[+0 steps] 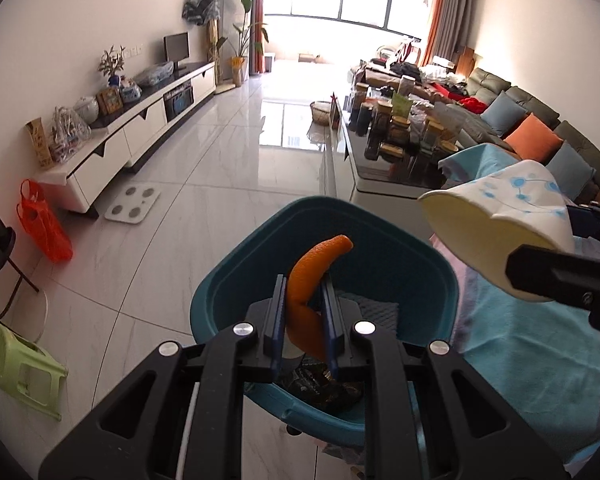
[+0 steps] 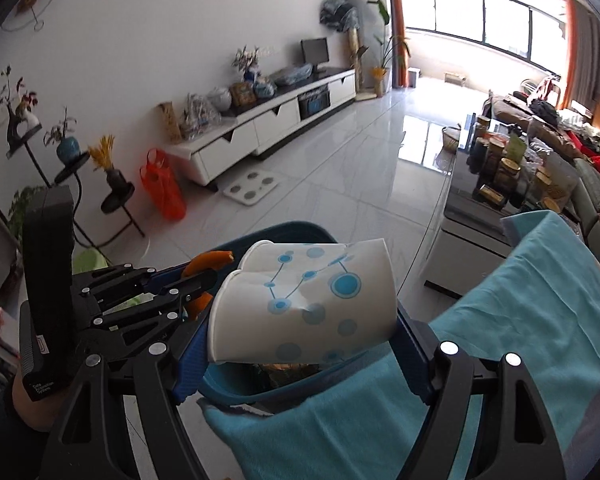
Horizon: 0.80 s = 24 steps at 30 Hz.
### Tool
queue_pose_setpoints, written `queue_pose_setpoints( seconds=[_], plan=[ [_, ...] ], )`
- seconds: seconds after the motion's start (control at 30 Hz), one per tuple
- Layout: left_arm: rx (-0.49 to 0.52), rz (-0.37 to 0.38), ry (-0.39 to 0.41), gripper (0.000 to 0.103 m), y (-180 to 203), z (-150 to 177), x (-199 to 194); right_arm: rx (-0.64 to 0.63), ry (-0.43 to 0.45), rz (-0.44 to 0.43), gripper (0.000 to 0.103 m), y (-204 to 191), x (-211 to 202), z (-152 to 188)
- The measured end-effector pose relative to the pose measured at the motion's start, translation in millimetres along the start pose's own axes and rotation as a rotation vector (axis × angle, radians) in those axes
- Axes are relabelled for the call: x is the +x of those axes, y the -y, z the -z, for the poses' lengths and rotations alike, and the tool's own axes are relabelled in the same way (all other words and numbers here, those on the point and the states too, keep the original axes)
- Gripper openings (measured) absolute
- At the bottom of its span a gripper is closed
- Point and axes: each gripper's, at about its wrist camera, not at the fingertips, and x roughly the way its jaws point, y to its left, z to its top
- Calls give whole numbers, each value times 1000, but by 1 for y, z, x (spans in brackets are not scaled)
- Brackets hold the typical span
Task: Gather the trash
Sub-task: 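Open both tools to drop the cup and peel into the bin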
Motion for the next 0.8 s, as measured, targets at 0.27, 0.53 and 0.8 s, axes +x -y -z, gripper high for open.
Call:
queue_pose_setpoints(
  seconds=[0.27,0.53,0.8],
  plan=[
    [-56,-9,-59,21,-12,-6,50,-21,-119,-41,77,-12,50,-5],
    [-81,-37,-43,37,-17,-9,59,17,-131,-67,81,-6,60,2],
    [-95,-32,37,65,-13,-8,19,80,-24,-37,89,22,15,9]
  ],
)
